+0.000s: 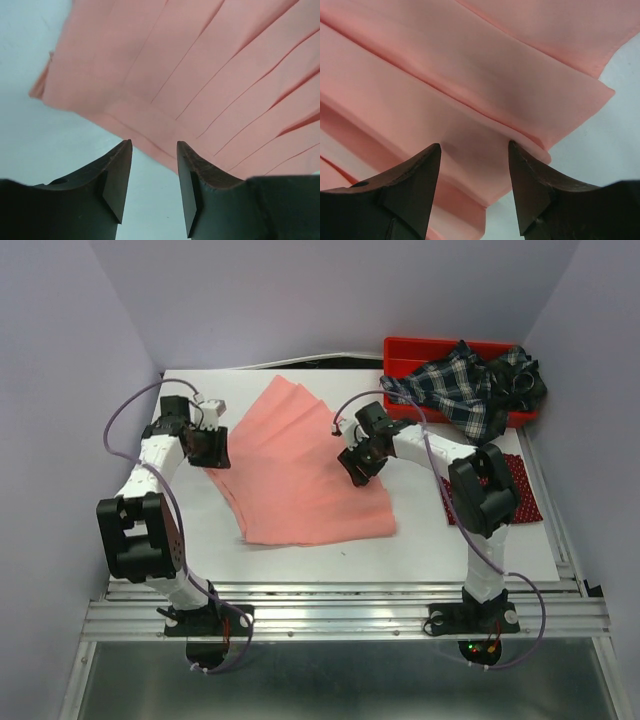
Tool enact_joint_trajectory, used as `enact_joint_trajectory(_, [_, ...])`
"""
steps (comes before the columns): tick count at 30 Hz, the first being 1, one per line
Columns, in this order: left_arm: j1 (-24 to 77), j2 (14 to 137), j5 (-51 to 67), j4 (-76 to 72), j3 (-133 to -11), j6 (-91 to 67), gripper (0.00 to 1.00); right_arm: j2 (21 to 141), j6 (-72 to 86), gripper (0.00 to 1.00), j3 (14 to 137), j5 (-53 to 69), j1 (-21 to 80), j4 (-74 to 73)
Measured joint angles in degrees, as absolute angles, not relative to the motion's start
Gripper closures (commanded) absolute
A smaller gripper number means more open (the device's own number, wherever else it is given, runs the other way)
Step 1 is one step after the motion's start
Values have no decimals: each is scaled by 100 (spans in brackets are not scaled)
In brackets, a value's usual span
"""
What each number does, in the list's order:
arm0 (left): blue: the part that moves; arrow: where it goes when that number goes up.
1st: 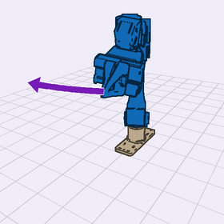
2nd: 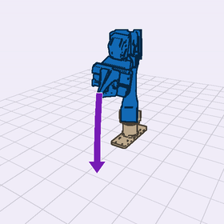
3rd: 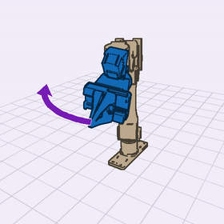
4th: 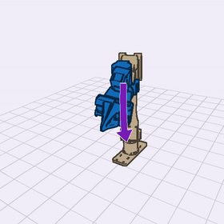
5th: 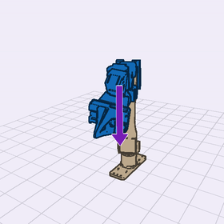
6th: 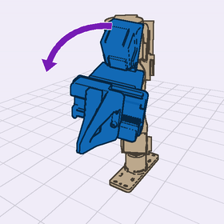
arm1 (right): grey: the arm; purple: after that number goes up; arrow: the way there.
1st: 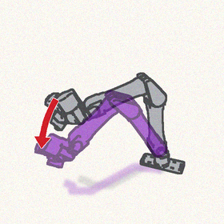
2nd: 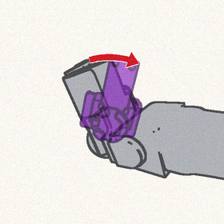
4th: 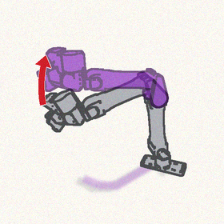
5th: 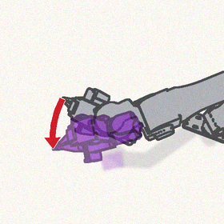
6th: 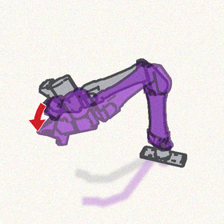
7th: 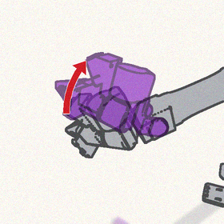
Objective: Fold and stack the skirts
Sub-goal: Flatten the skirt out
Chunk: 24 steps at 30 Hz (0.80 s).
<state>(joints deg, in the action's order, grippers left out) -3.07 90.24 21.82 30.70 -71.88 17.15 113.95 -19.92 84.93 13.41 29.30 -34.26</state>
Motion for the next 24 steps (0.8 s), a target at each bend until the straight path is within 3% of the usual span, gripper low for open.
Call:
enact_joint_trajectory(6, [-980,9133,2818,3011,-6267,1271,48,11520,-1710,38,8536,1310,2930,-3398])
enact_joint_trajectory(24, [-1404,10235,4178,2034,-5743,506,56,11244,-1570,37,8527,1269,2928,-3258])
